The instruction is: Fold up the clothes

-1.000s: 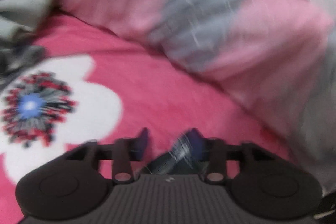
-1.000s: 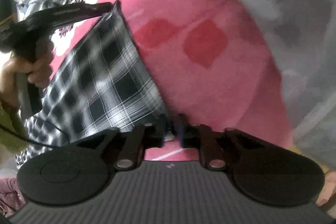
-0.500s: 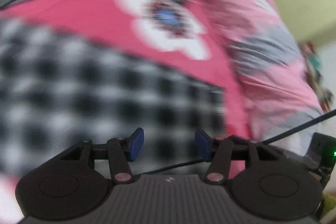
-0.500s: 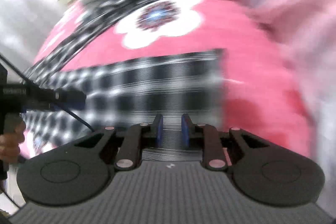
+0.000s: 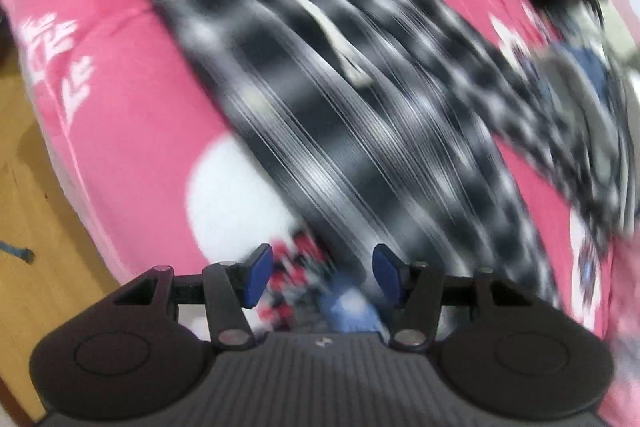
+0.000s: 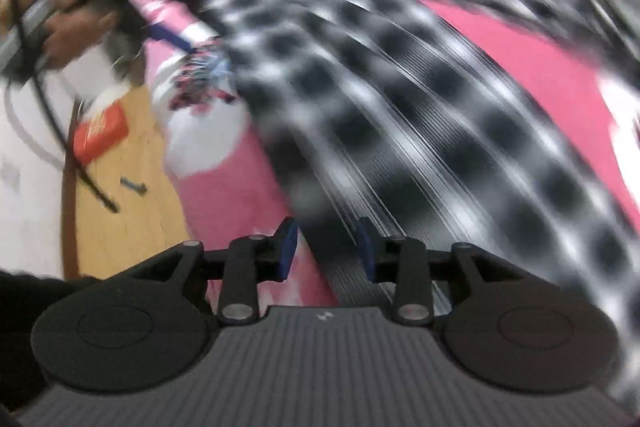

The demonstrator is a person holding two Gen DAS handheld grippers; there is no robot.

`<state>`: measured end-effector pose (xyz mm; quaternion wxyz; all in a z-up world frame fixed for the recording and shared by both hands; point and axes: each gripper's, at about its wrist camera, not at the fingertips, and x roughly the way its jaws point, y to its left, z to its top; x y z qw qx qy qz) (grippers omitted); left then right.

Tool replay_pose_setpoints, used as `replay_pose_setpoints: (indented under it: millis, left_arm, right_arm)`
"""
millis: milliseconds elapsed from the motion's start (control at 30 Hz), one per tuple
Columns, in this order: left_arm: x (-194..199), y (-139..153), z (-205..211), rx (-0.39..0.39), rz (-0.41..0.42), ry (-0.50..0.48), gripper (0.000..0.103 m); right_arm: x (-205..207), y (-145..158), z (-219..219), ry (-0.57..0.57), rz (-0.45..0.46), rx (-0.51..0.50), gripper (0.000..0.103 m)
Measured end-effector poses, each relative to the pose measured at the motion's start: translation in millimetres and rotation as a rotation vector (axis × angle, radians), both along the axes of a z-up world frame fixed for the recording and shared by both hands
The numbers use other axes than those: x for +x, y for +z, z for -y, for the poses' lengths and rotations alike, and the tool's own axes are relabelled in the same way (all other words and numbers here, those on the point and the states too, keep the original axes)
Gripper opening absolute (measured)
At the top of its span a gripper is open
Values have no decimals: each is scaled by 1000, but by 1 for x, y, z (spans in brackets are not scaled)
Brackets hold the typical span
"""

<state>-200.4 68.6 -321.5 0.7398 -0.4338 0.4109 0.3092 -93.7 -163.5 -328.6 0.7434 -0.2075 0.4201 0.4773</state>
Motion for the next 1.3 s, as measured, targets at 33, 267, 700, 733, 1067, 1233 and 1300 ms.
replay_pose_setpoints:
  millis: [33, 267, 700, 733, 1067, 1233, 1300]
  left_arm:
    - [-1, -3, -8, -2, 7, 25, 55]
    - [4, -13, -33, -41, 26, 13, 5]
    - [-9, -9, -51, -201, -96, -124, 1]
    - [-12, -16, -53, -221, -112, -122, 1]
    - [-39, 18, -107, -184, -71, -166, 17]
    - [-41, 47, -198, 83, -42, 19, 61]
    - [-35, 49, -233, 152, -37, 75, 63]
  right_arm:
    - [-3, 1, -11, 37, 26, -2, 32]
    - [-8, -13, -68, 192, 114, -148, 9]
    - [2, 24, -66, 45, -82, -202, 0]
    - [2, 18, -68, 44, -91, -235, 0]
    - [-17, 7, -88, 55, -240, -390, 1]
    - [-8, 37, -109, -28, -255, -266, 3]
    - [-5, 42, -130, -14, -172, -221, 5]
